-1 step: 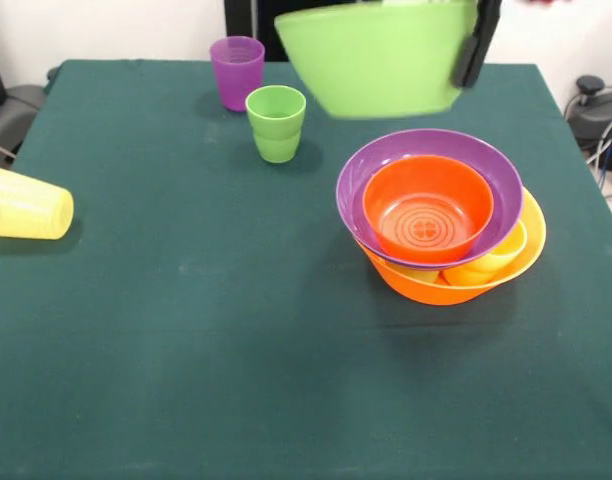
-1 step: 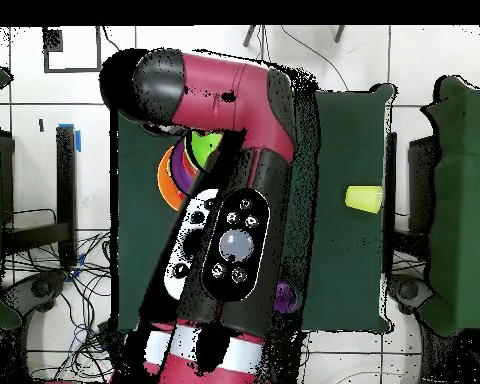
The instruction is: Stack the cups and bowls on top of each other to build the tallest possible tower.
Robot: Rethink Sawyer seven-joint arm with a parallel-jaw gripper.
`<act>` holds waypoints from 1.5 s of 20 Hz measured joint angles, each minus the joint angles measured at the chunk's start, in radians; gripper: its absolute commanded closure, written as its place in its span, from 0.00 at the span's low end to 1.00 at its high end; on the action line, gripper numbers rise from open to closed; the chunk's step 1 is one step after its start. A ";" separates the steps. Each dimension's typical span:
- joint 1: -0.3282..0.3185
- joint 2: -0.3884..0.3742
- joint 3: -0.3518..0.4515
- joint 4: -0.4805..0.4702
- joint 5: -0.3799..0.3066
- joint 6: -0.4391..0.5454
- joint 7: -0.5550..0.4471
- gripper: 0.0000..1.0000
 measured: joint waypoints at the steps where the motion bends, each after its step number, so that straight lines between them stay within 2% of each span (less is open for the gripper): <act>1: 0.000 -0.007 -0.002 -0.004 0.004 0.009 0.000 1.00; 7: 0.003 -0.034 -0.004 -0.008 0.047 0.015 0.000 1.00; 13: 0.021 -0.024 -0.006 -0.008 0.093 0.015 0.017 1.00; 19: 0.049 0.002 -0.009 -0.008 0.128 0.015 0.069 1.00; 30: 0.075 0.045 -0.031 -0.008 0.150 0.045 0.184 1.00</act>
